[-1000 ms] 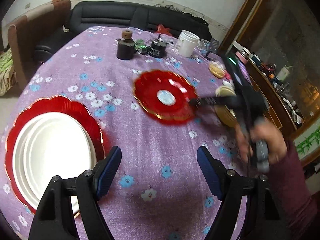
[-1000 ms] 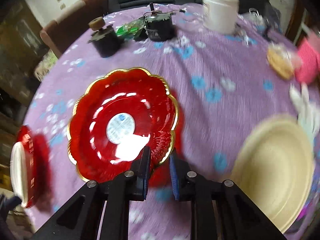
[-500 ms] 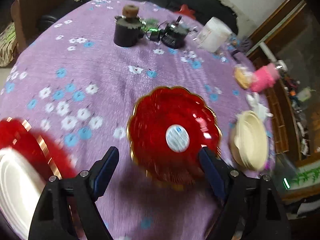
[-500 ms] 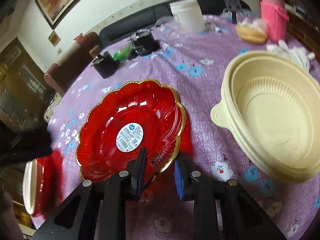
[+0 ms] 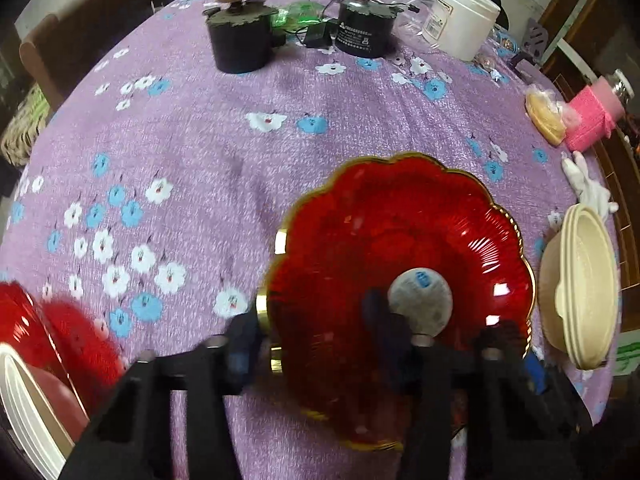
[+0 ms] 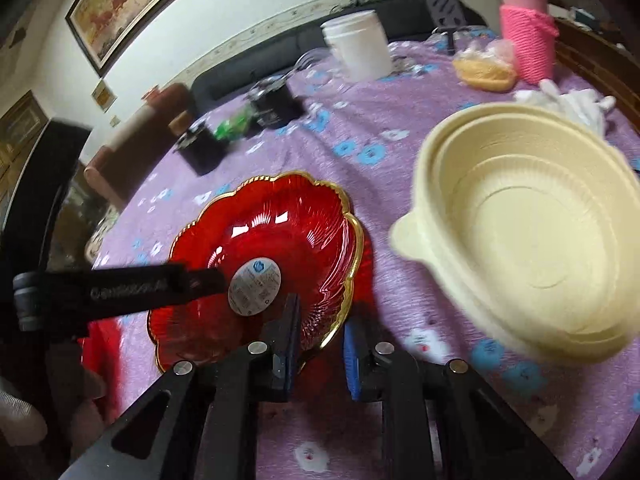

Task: Organize plates and bowls
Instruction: 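Lift the small red plate and carry it over the white bowl stack, then lower the red plate onto the white bowls and open both grippers, then move both grippers to the nested beige bowls and grasp the top rim, then lift the top beige bowl and carry it toward the red stack, then lower the beige bowl onto the small red plate and open both grippers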

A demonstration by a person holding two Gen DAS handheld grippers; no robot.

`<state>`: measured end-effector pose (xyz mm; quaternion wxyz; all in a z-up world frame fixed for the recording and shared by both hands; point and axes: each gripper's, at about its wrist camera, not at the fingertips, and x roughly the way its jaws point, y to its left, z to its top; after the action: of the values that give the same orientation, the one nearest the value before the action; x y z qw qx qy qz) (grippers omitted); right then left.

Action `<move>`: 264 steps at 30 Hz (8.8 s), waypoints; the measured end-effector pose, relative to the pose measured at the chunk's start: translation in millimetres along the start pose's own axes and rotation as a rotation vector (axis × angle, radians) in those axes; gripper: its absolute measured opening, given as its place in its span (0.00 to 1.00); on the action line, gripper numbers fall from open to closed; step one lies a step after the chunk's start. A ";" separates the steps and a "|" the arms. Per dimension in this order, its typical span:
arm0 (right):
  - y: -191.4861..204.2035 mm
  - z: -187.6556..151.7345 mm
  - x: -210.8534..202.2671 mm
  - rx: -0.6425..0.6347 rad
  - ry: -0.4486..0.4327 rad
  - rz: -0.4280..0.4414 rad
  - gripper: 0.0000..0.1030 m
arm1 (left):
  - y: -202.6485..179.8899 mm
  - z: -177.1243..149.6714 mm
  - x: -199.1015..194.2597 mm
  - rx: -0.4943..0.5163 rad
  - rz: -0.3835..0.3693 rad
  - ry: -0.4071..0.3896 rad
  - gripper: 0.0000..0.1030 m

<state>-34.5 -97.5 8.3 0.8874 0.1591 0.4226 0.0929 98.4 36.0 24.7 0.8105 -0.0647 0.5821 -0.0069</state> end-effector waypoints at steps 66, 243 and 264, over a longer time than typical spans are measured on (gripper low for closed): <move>254.5 -108.4 -21.5 -0.510 -0.038 0.054 0.61 | 232.3 -166.1 -129.5 -0.252 0.020 -0.410 0.67; 264.2 -71.5 -58.1 -0.476 0.017 0.255 0.41 | 236.2 -173.1 -172.6 -0.288 -0.011 -0.480 0.40; 208.5 -71.5 -90.4 -0.279 -0.117 0.160 0.64 | 206.1 -202.0 -203.3 -0.226 0.062 -0.604 0.79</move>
<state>-153.1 84.3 106.3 0.9137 0.0727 0.3392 0.2117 -171.1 238.4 129.6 0.9340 -0.1356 0.3143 0.1018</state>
